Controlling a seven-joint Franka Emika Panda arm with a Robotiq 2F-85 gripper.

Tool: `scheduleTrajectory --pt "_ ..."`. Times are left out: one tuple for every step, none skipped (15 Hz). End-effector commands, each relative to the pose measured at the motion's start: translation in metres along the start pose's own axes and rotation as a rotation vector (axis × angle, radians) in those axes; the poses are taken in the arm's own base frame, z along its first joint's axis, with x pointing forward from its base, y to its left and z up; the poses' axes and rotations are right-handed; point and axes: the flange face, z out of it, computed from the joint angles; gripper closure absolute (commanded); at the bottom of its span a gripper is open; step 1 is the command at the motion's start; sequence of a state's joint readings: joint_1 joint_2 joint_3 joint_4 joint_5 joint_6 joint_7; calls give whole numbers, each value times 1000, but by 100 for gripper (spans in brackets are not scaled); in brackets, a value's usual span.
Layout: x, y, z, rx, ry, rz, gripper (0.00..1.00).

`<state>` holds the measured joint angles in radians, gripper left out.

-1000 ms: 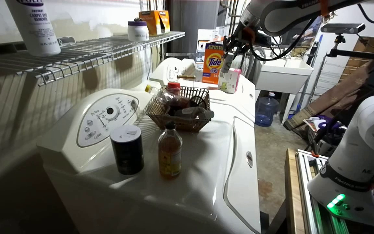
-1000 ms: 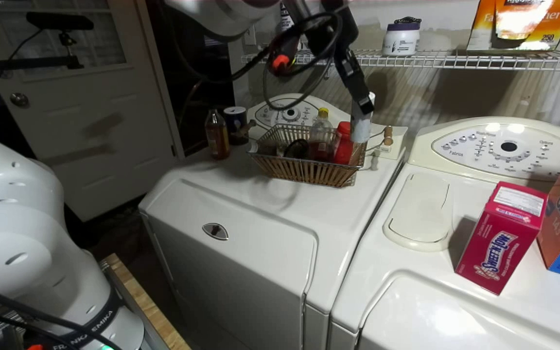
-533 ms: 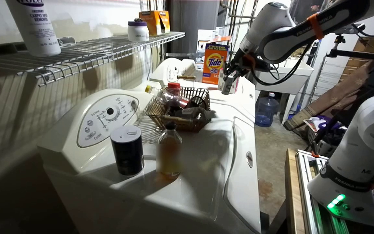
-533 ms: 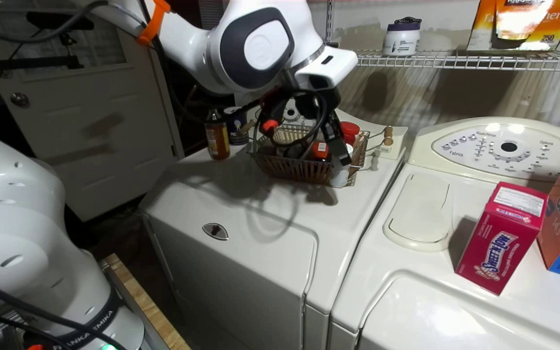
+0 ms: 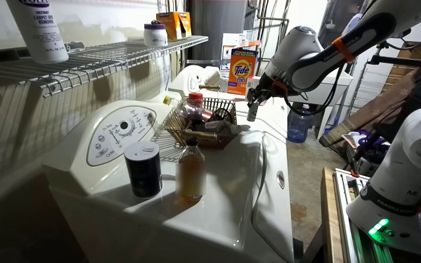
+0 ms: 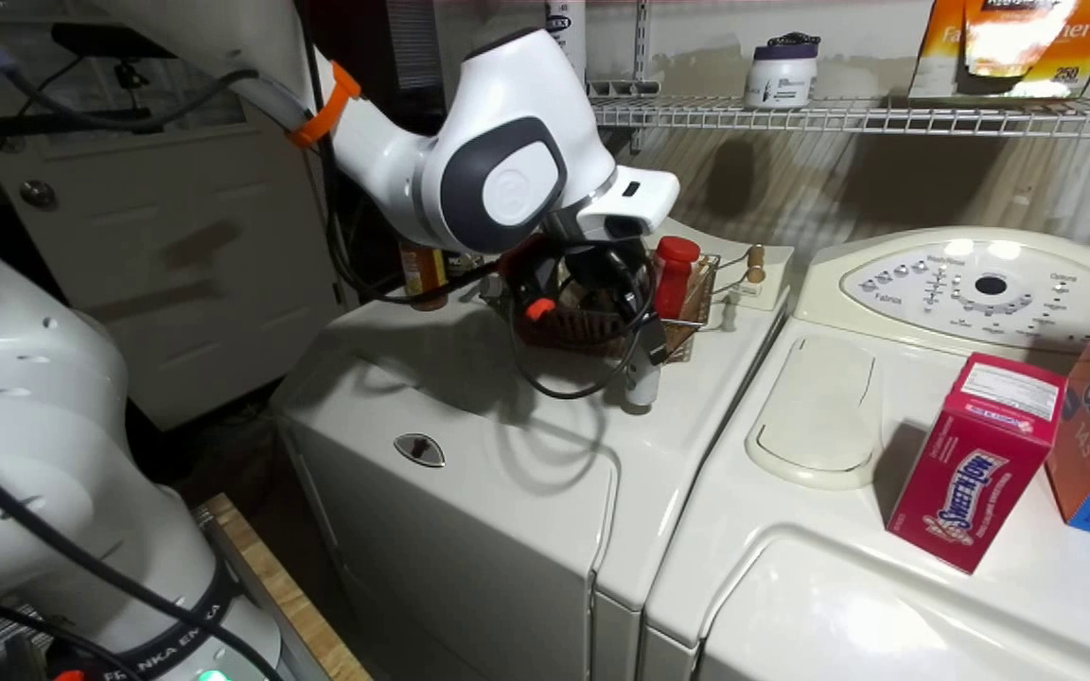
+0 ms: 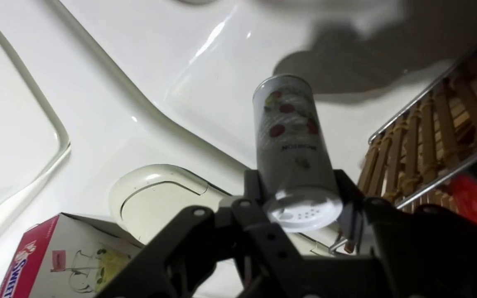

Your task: Remove the white container from the basket and put it on the washing machine on the left.

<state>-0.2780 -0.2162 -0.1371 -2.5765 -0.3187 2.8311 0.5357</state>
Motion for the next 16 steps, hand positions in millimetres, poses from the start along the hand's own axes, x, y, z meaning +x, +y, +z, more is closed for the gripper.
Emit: scheduleTrajectory --pt "-2 -3 15 0 4 -96 80" --pt "-3 -4 18 1 2 -114 80" --pt "-3 -4 21 1 0 -132 80" --pt "-4 -4 24 0 -2 -146 80" --pt "-6 -4 27 -3 -4 -159 80" --pt "-6 -5 29 -4 -3 -172 80" --pt "-6 -5 30 -4 4 -182 73" --pt "-6 -6 31 -4 6 -191 30" --pt "-6 -8 31 -3 10 -201 28" --pt "-5 -11 29 -1 13 -211 23" --pt "-3 -15 25 5 21 -223 16" --pt "-3 -19 20 10 20 -227 8" --pt "-2 -24 12 17 15 -233 2" --pt "1 -28 4 15 15 -235 0" --pt "3 -35 -8 19 8 -232 0" --pt "5 -42 -22 22 -1 -237 0"
